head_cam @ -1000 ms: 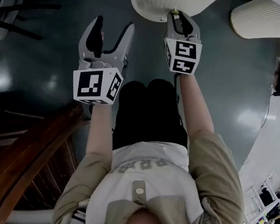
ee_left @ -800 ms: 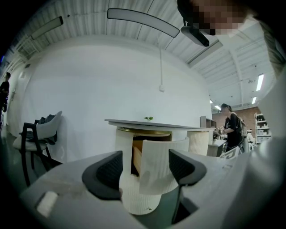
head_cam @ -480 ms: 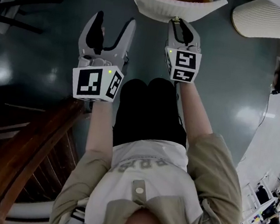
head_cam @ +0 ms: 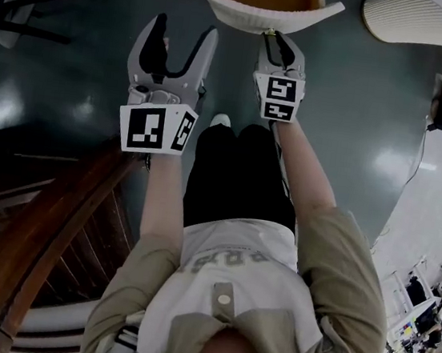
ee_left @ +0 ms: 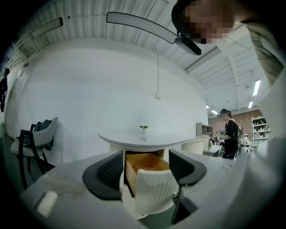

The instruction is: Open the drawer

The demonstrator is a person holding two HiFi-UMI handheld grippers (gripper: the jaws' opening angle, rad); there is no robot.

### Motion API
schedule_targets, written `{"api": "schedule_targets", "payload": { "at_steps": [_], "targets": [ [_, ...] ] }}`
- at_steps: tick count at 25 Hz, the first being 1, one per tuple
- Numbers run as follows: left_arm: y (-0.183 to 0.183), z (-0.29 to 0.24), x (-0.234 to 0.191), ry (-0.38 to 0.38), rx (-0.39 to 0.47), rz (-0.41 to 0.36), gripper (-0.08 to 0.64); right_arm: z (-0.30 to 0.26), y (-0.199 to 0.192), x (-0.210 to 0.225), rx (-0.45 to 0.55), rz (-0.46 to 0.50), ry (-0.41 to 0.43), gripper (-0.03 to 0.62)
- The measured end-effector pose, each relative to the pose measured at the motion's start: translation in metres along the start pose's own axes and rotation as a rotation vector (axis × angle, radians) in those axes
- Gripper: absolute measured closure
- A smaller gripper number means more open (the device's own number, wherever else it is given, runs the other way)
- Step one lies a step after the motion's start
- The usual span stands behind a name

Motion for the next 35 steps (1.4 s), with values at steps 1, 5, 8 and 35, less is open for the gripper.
{"api": "schedule_targets", "payload": {
  "at_steps": [1, 5, 8, 35],
  "targets": [
    [-0.001, 0.002, 0.002, 0.001, -0.009, 0.005, 0.23, 0.001, -0.002, -0.001, -0.007, -0.001, -0.001, 0.489],
    [-0.005, 0.009, 0.008, -0.003, -0.037, 0.015, 0.23, 0.005, -0.006, -0.002, -0.012, 0.004, -0.005, 0.489],
    [-0.005, 0.015, 0.01, -0.004, -0.048, 0.02, 0.23, 0.007, -0.009, -0.002, -0.017, 0.007, -0.004, 0.489],
    [0.014, 0.067, 0.043, -0.015, -0.119, 0.051, 0.23, 0.05, -0.044, -0.017, -0.211, -0.001, -0.001, 0.488]
  ]
}}
Point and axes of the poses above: the fingertips, and each gripper's own axes: z backward along the fingers, x to its right, y out of its top, the point moved 3 cm from there along z, backward along the fingers, and after that the axes turned 13 degrees about -x, right-handed, at the moved point
